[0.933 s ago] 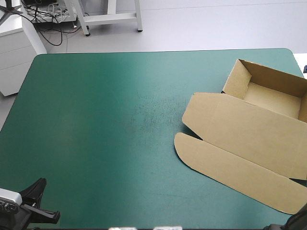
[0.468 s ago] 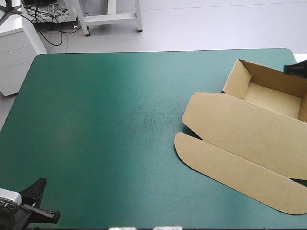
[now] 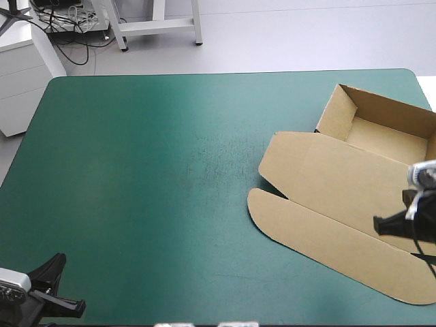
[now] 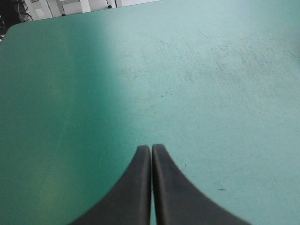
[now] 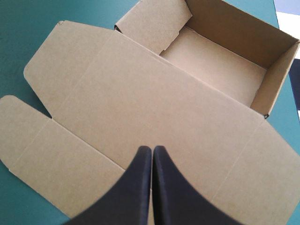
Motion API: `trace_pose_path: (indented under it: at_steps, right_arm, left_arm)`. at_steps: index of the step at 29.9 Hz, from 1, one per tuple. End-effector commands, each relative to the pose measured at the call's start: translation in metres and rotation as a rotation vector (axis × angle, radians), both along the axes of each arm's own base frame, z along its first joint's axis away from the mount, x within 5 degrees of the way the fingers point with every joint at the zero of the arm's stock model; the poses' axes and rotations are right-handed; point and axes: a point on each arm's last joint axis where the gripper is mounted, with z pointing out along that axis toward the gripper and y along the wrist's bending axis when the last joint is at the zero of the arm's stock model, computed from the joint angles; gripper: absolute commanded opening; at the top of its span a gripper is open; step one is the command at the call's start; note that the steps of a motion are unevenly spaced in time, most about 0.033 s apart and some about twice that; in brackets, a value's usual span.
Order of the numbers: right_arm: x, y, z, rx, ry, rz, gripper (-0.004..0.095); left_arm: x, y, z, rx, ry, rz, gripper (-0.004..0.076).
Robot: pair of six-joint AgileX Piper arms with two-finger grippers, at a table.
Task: Fold the box
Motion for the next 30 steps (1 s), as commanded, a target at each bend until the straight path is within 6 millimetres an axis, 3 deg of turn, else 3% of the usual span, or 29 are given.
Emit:
trace_pose_path:
  at_steps: [1,6,13,19,30]
  right_arm:
    - [-0.022,0.001,-0.017,0.004,-0.107,-0.005,-0.001]
    - [-0.056,0.006,-0.056,0.028,-0.152,0.008,-0.001]
    - [-0.079,0.011,-0.099,0.07,-0.208,0.029,-0.001]
    - [-0.086,0.011,-0.123,0.07,-0.214,0.029,-0.0013]
    - [-0.082,0.011,-0.145,0.073,-0.148,0.029,-0.0015]
  left_arm:
    - [-0.002,0.001,0.013,-0.039,-0.102,-0.009,-0.001]
    - [-0.002,0.001,0.013,-0.039,-0.102,-0.009,-0.001]
    - [-0.002,0.001,0.013,-0.039,-0.102,-0.009,-0.001]
    - [-0.002,0.001,0.013,-0.039,-0.102,-0.009,-0.001]
    - [-0.002,0.0,0.013,-0.04,-0.102,-0.01,-0.001]
